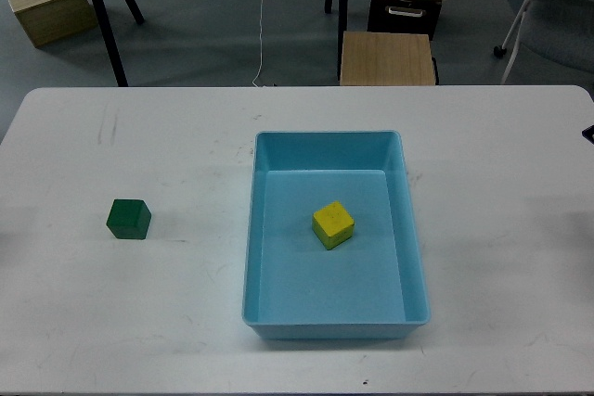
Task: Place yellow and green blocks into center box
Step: 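Move the left gripper toward the green cube, then close the left gripper on the green cube, then lift the green cube and carry it over the tray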
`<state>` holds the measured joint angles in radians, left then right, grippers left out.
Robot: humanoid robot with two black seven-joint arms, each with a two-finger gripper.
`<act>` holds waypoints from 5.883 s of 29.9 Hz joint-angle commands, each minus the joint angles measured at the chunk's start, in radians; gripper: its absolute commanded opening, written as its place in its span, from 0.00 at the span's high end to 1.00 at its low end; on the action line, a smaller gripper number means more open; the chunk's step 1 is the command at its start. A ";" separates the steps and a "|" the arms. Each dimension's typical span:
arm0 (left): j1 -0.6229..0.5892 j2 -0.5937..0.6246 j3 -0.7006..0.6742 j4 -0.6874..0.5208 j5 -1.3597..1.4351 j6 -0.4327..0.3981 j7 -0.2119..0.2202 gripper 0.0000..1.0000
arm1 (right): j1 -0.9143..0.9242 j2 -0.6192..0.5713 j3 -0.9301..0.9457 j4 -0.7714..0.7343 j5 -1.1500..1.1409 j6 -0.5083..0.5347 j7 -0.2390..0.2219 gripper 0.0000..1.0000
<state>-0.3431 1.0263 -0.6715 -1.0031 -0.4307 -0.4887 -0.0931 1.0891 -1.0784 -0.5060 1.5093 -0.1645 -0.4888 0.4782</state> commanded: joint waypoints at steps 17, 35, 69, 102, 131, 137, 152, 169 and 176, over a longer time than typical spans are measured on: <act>-0.208 0.201 0.009 -0.497 1.550 0.000 -0.237 0.01 | -0.001 -0.002 0.021 0.003 -0.001 0.000 0.000 0.00; -0.257 0.022 0.125 -0.382 2.015 0.000 0.127 0.01 | -0.011 0.012 0.040 0.006 0.000 0.000 0.000 0.00; -0.294 -0.170 0.262 -0.325 2.051 0.000 0.165 0.01 | -0.015 0.006 0.040 0.006 -0.004 0.000 0.000 0.00; -0.329 -0.229 0.309 -0.259 2.051 0.000 0.164 0.01 | -0.023 -0.002 0.040 0.006 -0.007 0.000 0.002 0.00; -0.347 -0.298 0.309 -0.181 2.066 0.025 0.156 0.37 | -0.023 0.000 0.041 0.008 -0.007 0.000 0.002 0.00; -0.346 -0.298 0.311 -0.181 2.071 0.025 0.155 0.45 | -0.023 0.000 0.040 0.008 -0.007 0.000 0.002 0.00; -0.366 -0.223 0.294 -0.207 2.087 0.019 0.119 0.55 | -0.025 0.002 0.040 0.009 -0.006 0.000 0.002 0.00; -0.731 -0.132 0.305 -0.393 1.735 0.000 0.013 0.55 | -0.046 0.020 0.030 -0.001 -0.009 0.000 -0.006 0.00; -0.823 -0.273 0.316 -0.410 1.826 0.000 0.036 0.55 | -0.080 0.035 0.037 -0.003 -0.007 0.000 -0.007 0.00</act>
<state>-1.1331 0.8184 -0.3577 -1.3992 1.3476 -0.4888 -0.0638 1.0242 -1.0552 -0.4730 1.5076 -0.1721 -0.4887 0.4709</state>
